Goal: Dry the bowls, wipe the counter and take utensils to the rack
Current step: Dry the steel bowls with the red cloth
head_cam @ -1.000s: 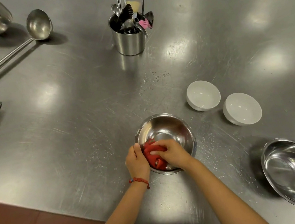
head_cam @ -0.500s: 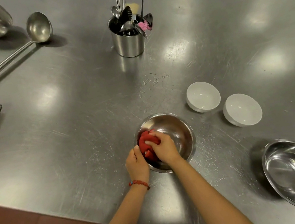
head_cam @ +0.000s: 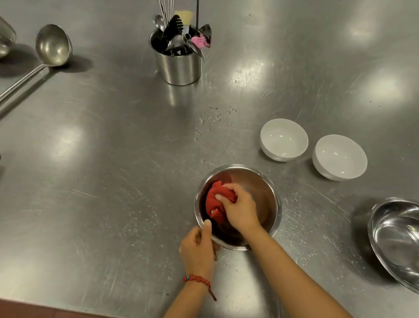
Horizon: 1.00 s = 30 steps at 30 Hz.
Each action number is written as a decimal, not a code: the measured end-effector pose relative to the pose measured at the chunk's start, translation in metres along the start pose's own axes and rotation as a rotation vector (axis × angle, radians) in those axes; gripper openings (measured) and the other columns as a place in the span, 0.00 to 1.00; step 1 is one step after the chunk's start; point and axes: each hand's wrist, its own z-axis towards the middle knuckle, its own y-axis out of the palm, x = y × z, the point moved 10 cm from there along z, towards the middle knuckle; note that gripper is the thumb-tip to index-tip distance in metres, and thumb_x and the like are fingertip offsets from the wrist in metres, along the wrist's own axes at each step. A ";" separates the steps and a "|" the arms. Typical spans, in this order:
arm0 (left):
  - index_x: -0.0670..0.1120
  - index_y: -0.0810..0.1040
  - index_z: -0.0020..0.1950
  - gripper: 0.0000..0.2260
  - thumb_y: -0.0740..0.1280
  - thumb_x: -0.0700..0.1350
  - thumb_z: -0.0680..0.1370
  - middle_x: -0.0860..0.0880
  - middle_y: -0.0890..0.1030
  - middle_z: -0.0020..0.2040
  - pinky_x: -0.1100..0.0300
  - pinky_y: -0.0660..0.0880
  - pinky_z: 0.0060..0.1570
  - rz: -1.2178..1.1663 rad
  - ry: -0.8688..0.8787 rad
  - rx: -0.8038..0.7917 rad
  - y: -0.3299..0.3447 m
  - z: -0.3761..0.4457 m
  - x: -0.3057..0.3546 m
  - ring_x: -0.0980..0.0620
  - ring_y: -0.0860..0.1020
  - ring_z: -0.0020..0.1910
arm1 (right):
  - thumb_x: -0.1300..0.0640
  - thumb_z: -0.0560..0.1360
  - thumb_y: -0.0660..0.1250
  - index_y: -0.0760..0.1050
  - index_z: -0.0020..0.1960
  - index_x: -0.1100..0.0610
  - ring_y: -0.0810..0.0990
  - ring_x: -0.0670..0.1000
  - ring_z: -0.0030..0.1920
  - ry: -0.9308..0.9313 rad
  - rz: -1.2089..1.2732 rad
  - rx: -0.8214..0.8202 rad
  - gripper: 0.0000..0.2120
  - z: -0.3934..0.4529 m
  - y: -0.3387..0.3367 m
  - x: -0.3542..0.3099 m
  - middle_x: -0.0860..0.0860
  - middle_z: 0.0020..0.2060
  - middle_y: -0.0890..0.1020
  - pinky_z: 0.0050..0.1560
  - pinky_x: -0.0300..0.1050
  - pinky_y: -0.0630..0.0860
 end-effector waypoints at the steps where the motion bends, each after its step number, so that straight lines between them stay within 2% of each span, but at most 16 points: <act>1: 0.44 0.67 0.28 0.19 0.65 0.48 0.77 0.52 0.68 0.22 0.63 0.66 0.26 0.035 0.017 0.019 -0.005 0.009 0.005 0.56 0.66 0.24 | 0.56 0.72 0.69 0.77 0.48 0.48 0.77 0.44 0.44 -0.007 0.001 -0.022 0.06 0.000 -0.002 0.001 0.43 0.41 0.79 0.48 0.33 0.71; 3: 0.43 0.68 0.30 0.18 0.64 0.51 0.76 0.48 0.68 0.27 0.57 0.66 0.32 0.082 0.018 0.054 -0.012 0.032 0.015 0.52 0.66 0.29 | 0.57 0.72 0.70 0.76 0.44 0.45 0.76 0.40 0.40 -0.018 0.010 -0.052 0.07 0.000 -0.006 0.001 0.40 0.37 0.78 0.40 0.22 0.69; 4: 0.43 0.68 0.31 0.18 0.63 0.52 0.77 0.47 0.68 0.28 0.56 0.66 0.33 0.095 0.014 0.056 -0.011 0.044 0.020 0.50 0.66 0.30 | 0.57 0.72 0.70 0.76 0.43 0.44 0.76 0.38 0.40 -0.020 0.009 -0.068 0.08 0.000 -0.007 0.001 0.39 0.37 0.78 0.37 0.20 0.68; 6: 0.43 0.67 0.31 0.19 0.61 0.51 0.78 0.48 0.67 0.28 0.55 0.66 0.35 0.132 0.023 0.017 -0.003 0.066 0.031 0.49 0.66 0.32 | 0.57 0.71 0.70 0.77 0.45 0.45 0.76 0.39 0.42 -0.041 -0.017 -0.125 0.08 -0.001 -0.004 0.001 0.40 0.39 0.78 0.38 0.20 0.68; 8: 0.45 0.64 0.28 0.20 0.60 0.49 0.79 0.49 0.65 0.26 0.57 0.65 0.35 0.154 0.050 -0.071 0.010 0.080 0.040 0.50 0.65 0.30 | 0.58 0.71 0.71 0.78 0.49 0.48 0.76 0.43 0.47 -0.069 -0.057 -0.206 0.09 -0.005 0.003 0.001 0.43 0.44 0.79 0.46 0.26 0.71; 10: 0.47 0.62 0.26 0.21 0.61 0.47 0.79 0.50 0.63 0.25 0.63 0.64 0.29 0.170 0.089 -0.144 0.022 0.083 0.045 0.53 0.63 0.27 | 0.58 0.70 0.71 0.79 0.51 0.51 0.77 0.46 0.50 -0.072 -0.074 -0.243 0.10 -0.008 0.009 0.003 0.45 0.45 0.79 0.53 0.40 0.75; 11: 0.48 0.62 0.25 0.21 0.61 0.46 0.79 0.51 0.63 0.24 0.66 0.62 0.26 0.167 0.108 -0.162 0.025 0.082 0.045 0.54 0.62 0.26 | 0.59 0.70 0.72 0.79 0.50 0.51 0.77 0.46 0.49 -0.080 -0.084 -0.233 0.10 -0.010 0.010 0.003 0.45 0.45 0.79 0.53 0.42 0.75; 13: 0.47 0.63 0.25 0.21 0.60 0.44 0.79 0.51 0.64 0.24 0.69 0.61 0.25 0.147 0.117 -0.168 0.027 0.078 0.043 0.55 0.62 0.26 | 0.59 0.70 0.71 0.80 0.49 0.51 0.77 0.45 0.48 -0.102 -0.115 -0.163 0.08 -0.011 0.010 -0.001 0.45 0.43 0.80 0.54 0.39 0.72; 16: 0.42 0.69 0.30 0.17 0.60 0.43 0.79 0.47 0.67 0.27 0.61 0.63 0.30 0.117 0.098 -0.162 0.024 0.069 0.035 0.53 0.64 0.28 | 0.57 0.71 0.70 0.78 0.47 0.49 0.75 0.44 0.44 -0.054 -0.098 0.056 0.06 -0.011 -0.001 -0.003 0.44 0.40 0.80 0.52 0.38 0.70; 18: 0.40 0.70 0.31 0.17 0.60 0.43 0.79 0.44 0.69 0.28 0.58 0.64 0.31 0.109 0.086 -0.144 0.023 0.061 0.030 0.52 0.65 0.30 | 0.57 0.73 0.68 0.77 0.48 0.49 0.74 0.44 0.44 -0.011 -0.051 0.182 0.06 -0.011 -0.007 -0.005 0.47 0.44 0.81 0.50 0.36 0.68; 20: 0.42 0.69 0.29 0.18 0.60 0.43 0.79 0.46 0.69 0.27 0.57 0.64 0.32 0.108 0.078 -0.096 0.019 0.053 0.026 0.52 0.65 0.29 | 0.57 0.74 0.66 0.76 0.52 0.52 0.75 0.47 0.47 0.013 -0.051 0.238 0.07 -0.013 -0.008 -0.005 0.51 0.49 0.81 0.49 0.33 0.64; 22: 0.44 0.68 0.28 0.18 0.60 0.44 0.79 0.48 0.69 0.26 0.58 0.64 0.32 0.099 0.061 -0.044 0.014 0.049 0.023 0.52 0.65 0.28 | 0.57 0.74 0.66 0.77 0.54 0.54 0.76 0.48 0.49 -0.020 -0.114 0.161 0.09 -0.013 -0.001 -0.005 0.52 0.50 0.81 0.48 0.30 0.64; 25: 0.44 0.72 0.31 0.17 0.59 0.45 0.79 0.48 0.71 0.28 0.57 0.67 0.33 0.073 0.031 -0.011 0.009 0.051 0.020 0.52 0.69 0.30 | 0.58 0.73 0.68 0.80 0.53 0.53 0.79 0.48 0.48 -0.049 -0.149 -0.135 0.09 -0.013 0.018 0.000 0.52 0.49 0.82 0.52 0.33 0.72; 26: 0.43 0.74 0.32 0.16 0.59 0.45 0.79 0.48 0.72 0.29 0.57 0.68 0.34 0.071 0.029 -0.021 0.010 0.051 0.020 0.51 0.69 0.30 | 0.58 0.73 0.68 0.80 0.52 0.52 0.79 0.47 0.46 -0.053 -0.155 -0.186 0.09 -0.014 0.019 0.001 0.51 0.48 0.82 0.50 0.30 0.73; 28: 0.40 0.75 0.34 0.16 0.60 0.45 0.79 0.47 0.73 0.29 0.56 0.68 0.35 0.072 0.030 -0.036 0.012 0.050 0.019 0.51 0.70 0.31 | 0.58 0.72 0.68 0.80 0.51 0.52 0.76 0.41 0.42 -0.060 -0.156 -0.139 0.08 -0.014 0.014 -0.001 0.49 0.47 0.82 0.42 0.20 0.68; 30: 0.39 0.73 0.32 0.16 0.60 0.44 0.79 0.47 0.71 0.28 0.55 0.67 0.34 0.086 0.046 -0.029 0.012 0.046 0.017 0.51 0.68 0.30 | 0.58 0.73 0.68 0.78 0.52 0.52 0.76 0.43 0.43 -0.065 -0.146 0.028 0.08 -0.014 0.002 -0.006 0.50 0.47 0.81 0.40 0.20 0.66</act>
